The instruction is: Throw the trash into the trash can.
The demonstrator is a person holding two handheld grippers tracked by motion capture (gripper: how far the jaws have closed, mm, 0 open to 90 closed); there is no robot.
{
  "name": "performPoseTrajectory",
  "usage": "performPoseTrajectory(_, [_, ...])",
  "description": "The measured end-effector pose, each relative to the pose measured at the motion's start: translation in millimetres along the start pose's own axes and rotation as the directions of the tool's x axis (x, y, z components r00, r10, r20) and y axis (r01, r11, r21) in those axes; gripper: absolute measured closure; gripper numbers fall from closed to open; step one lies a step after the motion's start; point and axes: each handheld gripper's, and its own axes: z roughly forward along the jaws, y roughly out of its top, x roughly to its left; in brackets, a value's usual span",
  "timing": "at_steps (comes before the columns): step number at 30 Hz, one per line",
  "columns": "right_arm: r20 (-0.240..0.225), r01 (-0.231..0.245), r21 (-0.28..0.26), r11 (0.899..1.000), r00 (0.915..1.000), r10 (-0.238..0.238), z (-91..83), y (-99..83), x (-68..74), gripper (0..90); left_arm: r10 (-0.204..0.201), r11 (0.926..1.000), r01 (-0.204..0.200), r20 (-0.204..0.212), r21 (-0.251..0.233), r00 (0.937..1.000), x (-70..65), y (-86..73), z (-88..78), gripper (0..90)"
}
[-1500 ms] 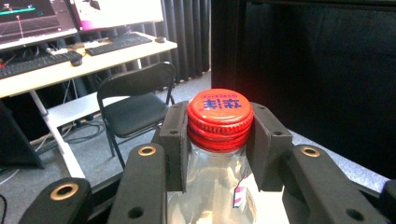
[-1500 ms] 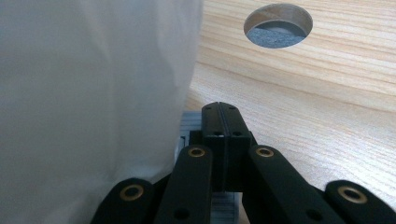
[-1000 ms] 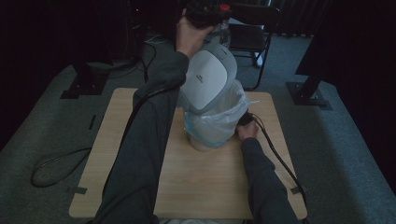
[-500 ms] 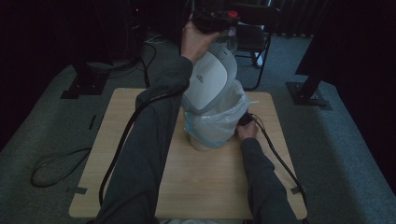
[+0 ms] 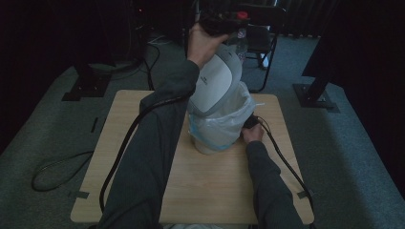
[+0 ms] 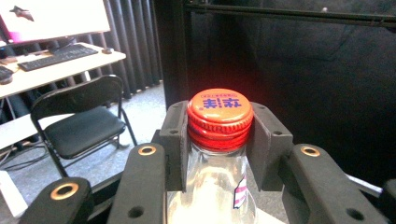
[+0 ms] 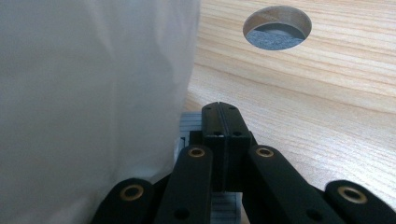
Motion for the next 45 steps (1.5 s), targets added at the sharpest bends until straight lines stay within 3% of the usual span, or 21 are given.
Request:
performPoseTrajectory(9, [0.001, -0.001, 0.0, 1.0, 1.0, 0.001, 0.1, 0.0, 0.2, 90.0, 0.004, 0.9999, -0.004, 0.013, 0.012, 0.9999, -5.9, -1.3, -1.3, 63.3])
performPoseTrajectory(45, [0.007, 0.006, 0.002, 1.0, 1.0, -0.006, 0.2, 0.4, 0.8, 90.0, 0.005, 0.9966, -0.006, 0.021, 0.082, 0.9998, -11.4, -34.3, 8.4, 63.2])
